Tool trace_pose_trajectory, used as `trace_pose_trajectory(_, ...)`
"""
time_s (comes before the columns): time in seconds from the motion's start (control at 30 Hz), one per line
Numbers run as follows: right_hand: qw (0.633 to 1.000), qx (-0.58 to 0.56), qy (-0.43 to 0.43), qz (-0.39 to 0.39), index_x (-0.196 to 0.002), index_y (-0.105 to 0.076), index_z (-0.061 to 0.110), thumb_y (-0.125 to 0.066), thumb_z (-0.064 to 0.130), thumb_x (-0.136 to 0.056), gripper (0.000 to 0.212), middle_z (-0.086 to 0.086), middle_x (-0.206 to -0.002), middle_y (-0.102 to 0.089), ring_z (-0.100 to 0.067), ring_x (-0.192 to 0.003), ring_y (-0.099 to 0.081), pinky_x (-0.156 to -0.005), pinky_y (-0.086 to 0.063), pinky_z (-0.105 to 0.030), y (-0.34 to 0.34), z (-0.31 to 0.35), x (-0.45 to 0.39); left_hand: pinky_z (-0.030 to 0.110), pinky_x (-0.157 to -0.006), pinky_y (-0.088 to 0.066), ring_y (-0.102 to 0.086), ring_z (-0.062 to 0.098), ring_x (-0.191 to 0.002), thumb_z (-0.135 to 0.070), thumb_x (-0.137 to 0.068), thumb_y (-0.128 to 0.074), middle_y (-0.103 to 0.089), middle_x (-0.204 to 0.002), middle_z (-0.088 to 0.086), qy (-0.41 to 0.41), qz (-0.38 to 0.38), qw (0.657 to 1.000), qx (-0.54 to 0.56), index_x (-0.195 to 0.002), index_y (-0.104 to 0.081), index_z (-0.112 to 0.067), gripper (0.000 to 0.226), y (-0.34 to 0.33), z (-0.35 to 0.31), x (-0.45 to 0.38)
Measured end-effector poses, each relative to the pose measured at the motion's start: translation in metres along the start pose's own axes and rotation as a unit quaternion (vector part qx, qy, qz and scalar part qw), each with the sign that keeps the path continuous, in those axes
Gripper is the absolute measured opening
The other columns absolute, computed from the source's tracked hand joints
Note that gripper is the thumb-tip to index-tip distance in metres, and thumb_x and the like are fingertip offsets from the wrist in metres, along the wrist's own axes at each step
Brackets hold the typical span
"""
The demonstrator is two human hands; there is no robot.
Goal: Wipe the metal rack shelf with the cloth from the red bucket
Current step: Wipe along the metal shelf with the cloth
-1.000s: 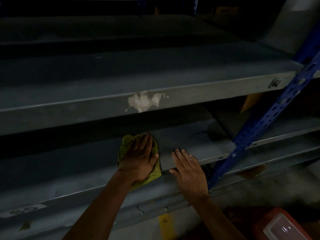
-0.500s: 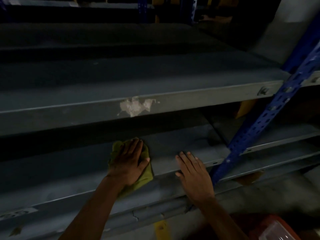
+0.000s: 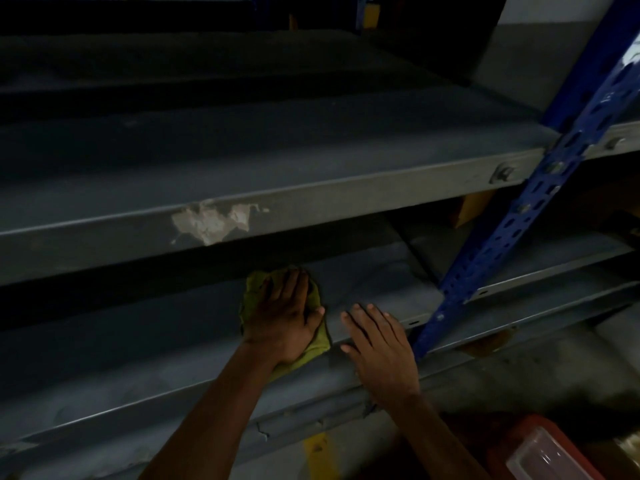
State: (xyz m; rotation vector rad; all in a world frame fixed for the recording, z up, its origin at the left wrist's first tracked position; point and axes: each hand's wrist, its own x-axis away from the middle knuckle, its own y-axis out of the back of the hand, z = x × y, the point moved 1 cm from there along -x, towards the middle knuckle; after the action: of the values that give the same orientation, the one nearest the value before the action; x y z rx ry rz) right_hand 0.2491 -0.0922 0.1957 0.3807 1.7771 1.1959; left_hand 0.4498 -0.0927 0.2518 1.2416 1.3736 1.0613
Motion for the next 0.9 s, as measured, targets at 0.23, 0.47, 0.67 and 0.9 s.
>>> trace_pose_trajectory(0.23, 0.999, -0.016, 0.017, -0.031, -0.133, -0.055, 0.018, -0.058, 0.036, -0.090, 0.047, -0.004, -0.133, -0.059, -0.026, -0.127, -0.048, -0.106, -0.037, -0.042, -0.001, -0.003, -0.001, 0.036, -0.118, 0.003, -0.004, 0.019, -0.146, -0.061, -0.084, 0.000, -0.006, -0.160, 0.004, -0.036, 0.027, 0.999, 0.004, -0.151, -0.007, -0.017, 0.081, 0.000, -0.024, 0.009)
trace_pose_trajectory(0.47, 0.998, -0.016, 0.040, -0.036, -0.130, -0.057, 0.017, -0.047, 0.045, -0.094, 0.047, -0.005, -0.129, -0.062, -0.026, -0.122, -0.055, -0.103, -0.036, -0.040, 0.001, -0.009, -0.004, 0.032, -0.116, 0.002, -0.015, 0.019, -0.145, -0.060, -0.090, -0.012, -0.019, -0.158, 0.002, -0.037, -0.011, 0.999, 0.017, -0.151, -0.018, -0.019, 0.074, 0.001, -0.008, 0.023)
trace_pose_trajectory(0.67, 0.997, -0.013, 0.030, -0.070, -0.120, -0.064, 0.014, -0.042, 0.032, -0.100, 0.036, -0.006, -0.121, -0.067, -0.023, -0.118, -0.057, -0.104, -0.037, -0.038, 0.001, -0.036, 0.009, 0.040, -0.117, -0.008, -0.023, 0.024, -0.142, -0.059, -0.087, -0.015, -0.027, -0.155, 0.007, 0.018, -0.012, 1.000, 0.004, -0.149, -0.025, -0.014, 0.077, -0.003, -0.001, 0.008)
trace_pose_trajectory(0.9, 0.989, -0.047, 0.056, -0.126, -0.112, -0.071, 0.014, -0.054, 0.026, -0.096, 0.026, -0.003, -0.116, -0.070, -0.021, -0.111, -0.064, -0.100, -0.041, -0.035, 0.003, -0.052, 0.010, 0.050, -0.113, -0.024, -0.035, 0.031, -0.137, -0.056, -0.087, -0.021, -0.039, -0.148, 0.014, 0.001, -0.019, 1.000, -0.005, -0.143, -0.037, -0.006, 0.077, -0.005, -0.021, -0.017)
